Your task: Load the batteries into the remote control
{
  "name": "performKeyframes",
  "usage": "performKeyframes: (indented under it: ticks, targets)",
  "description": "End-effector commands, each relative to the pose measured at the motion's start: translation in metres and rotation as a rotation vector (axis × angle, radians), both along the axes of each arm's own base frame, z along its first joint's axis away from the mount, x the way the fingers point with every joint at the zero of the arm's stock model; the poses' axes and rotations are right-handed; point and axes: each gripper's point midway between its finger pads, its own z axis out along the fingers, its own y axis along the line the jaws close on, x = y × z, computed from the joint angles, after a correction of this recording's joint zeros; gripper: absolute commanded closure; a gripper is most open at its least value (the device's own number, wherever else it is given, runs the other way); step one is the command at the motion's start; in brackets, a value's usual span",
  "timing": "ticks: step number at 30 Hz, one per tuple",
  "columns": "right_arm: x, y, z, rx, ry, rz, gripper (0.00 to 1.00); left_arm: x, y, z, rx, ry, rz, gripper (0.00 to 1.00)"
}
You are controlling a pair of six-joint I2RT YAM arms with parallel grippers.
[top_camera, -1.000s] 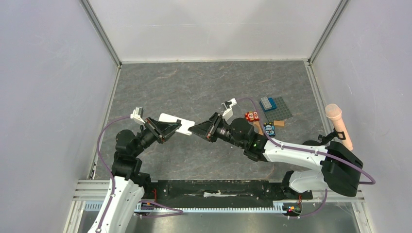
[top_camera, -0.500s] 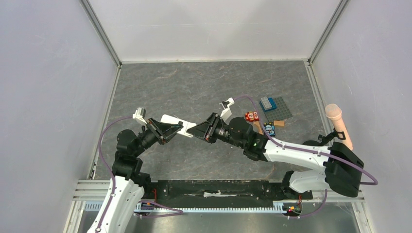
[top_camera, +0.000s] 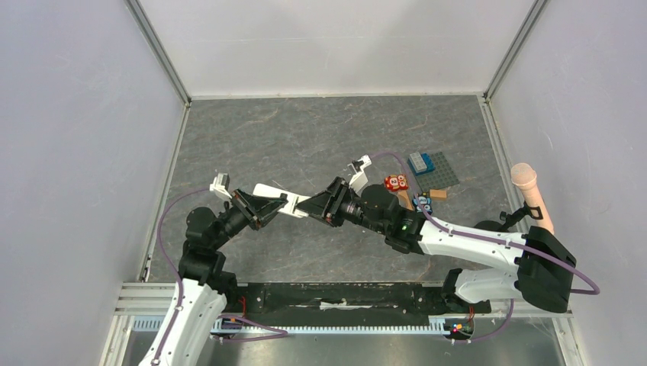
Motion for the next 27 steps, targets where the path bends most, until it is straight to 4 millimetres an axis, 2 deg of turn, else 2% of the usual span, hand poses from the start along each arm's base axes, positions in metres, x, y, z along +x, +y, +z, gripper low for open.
performKeyframes:
  ticks: [1,18,27]
  targets:
    - [0.004,-0.012,-0.044,-0.158,0.059,-0.042,0.59,-0.008,0.0,0.052,-0.122,-0.143,-0.011,0.98]
    - [0.005,-0.017,-0.042,-0.167,0.052,-0.053,0.63,-0.008,0.0,0.053,-0.123,-0.146,-0.016,0.98]
    - [0.004,-0.017,-0.03,-0.092,-0.019,-0.004,0.63,-0.013,-0.003,0.055,-0.131,-0.138,-0.045,0.98]
